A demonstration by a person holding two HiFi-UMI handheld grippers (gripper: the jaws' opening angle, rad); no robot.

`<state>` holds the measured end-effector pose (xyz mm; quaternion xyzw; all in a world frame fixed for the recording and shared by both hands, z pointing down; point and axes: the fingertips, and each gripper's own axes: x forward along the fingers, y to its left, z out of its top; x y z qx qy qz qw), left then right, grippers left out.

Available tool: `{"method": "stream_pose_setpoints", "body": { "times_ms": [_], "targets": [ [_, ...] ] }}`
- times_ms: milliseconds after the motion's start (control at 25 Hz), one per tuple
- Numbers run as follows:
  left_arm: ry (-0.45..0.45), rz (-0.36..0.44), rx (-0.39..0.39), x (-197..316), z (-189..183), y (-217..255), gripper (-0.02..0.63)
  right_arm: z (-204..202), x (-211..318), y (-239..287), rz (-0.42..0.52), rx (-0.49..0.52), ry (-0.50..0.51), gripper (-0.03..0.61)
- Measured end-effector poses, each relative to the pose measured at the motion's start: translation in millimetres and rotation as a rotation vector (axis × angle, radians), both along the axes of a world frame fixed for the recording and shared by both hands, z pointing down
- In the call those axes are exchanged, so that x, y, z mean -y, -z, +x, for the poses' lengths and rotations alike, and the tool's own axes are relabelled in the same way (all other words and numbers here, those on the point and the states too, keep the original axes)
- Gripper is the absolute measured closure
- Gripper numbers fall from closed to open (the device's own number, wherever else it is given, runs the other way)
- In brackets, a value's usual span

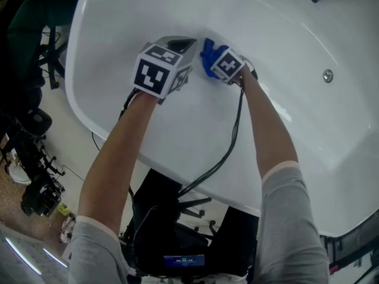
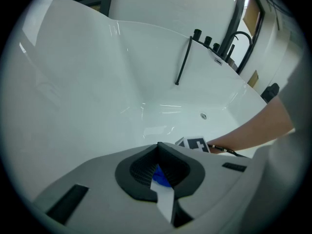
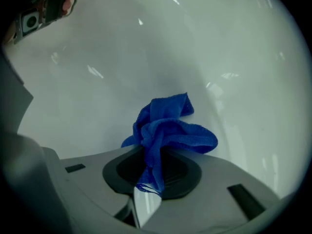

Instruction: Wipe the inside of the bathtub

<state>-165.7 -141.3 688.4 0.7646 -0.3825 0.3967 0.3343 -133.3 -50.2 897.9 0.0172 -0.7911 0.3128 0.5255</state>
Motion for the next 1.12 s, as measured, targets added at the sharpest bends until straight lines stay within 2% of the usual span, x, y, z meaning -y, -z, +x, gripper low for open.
{"method": "stream_pose_setpoints", "body": {
  "times_ms": [80,240,320,440,720,880,1120],
  "targets": [
    [0.002,0.004,-0.003,-1.6,0.6,5.2,0.612,0.1,-14.3,-1.4,-0.029,-0.043,0.052,0.503],
    [-0.006,0.027,-0.009,-2.3,3.1,17.7,0.612,-26.7,-26.4,19.0,-0.069,0.079,0.079,0.508],
    [0.008,0.040,-0.010,-1.0,-3.4,22.5,0.612,-34.6,-28.9,30.1,-0.070,0.106,0.102,0.509],
    [0.042,0.051,-0.014,-2.9,-13.1,27.9,0.612,-39.4,-33.1,45.8,-0.124,0.150,0.090,0.509],
    [0.117,0.083,-0.048,-8.5,-18.5,61.9,0.612,-52.4,-37.8,112.8,-0.192,0.252,0.094,0.509],
    [0.136,0.100,-0.076,-11.0,-21.4,93.0,0.612,-61.8,-40.7,157.0,-0.216,0.268,0.102,0.509],
    [0.160,0.139,-0.102,-1.6,-12.8,149.2,0.612,-48.3,-31.8,219.3,-0.221,0.250,0.095,0.508]
  ]
}}
